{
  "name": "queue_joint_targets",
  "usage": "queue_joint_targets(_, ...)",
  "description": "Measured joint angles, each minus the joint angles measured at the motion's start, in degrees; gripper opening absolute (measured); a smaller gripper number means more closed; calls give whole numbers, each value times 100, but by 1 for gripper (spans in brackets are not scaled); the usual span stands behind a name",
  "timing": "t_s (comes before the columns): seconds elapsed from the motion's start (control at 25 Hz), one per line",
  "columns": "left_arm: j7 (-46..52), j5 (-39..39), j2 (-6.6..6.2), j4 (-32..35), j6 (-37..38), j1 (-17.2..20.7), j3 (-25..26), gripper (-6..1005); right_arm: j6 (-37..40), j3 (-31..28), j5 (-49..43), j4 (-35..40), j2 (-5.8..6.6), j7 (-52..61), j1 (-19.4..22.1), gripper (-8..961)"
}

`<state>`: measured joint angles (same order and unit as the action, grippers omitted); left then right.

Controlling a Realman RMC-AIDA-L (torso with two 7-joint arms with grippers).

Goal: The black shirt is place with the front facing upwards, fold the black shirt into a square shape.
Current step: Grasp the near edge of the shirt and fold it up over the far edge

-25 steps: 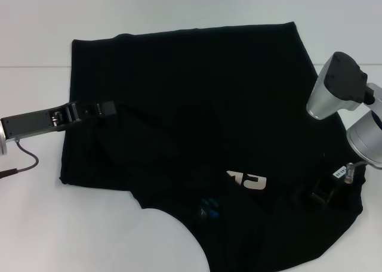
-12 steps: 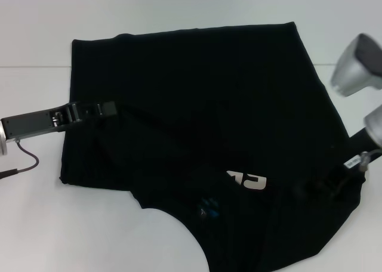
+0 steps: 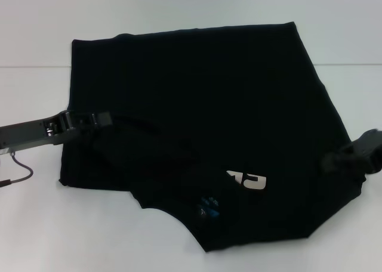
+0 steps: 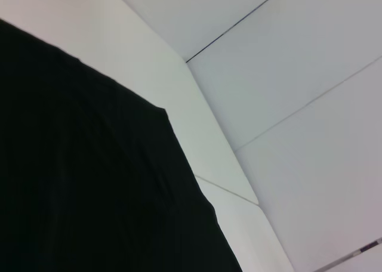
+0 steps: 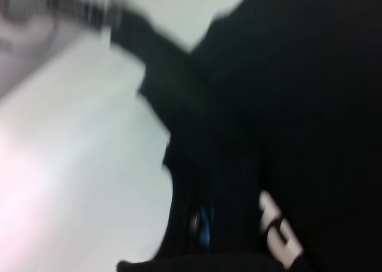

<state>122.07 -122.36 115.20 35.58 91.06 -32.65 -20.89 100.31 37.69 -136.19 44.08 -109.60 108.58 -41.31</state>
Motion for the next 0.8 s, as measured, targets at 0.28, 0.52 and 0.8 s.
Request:
queue_joint_targets(0.28, 104, 12, -7, 8, -54, 22, 53, 33, -268, -801, 1005, -64, 62, -117, 629, 33)
queue_joint_targets(0.52, 206, 91, -7, -11, -129, 11, 134, 33, -663, -1193, 1606, -397, -44, -322, 937, 32)
queue_joint_targets(0.8, 330, 138, 9, -23, -149, 36, 449, 34, -972, -1686, 1956, -578, -168, -529, 1209, 32)
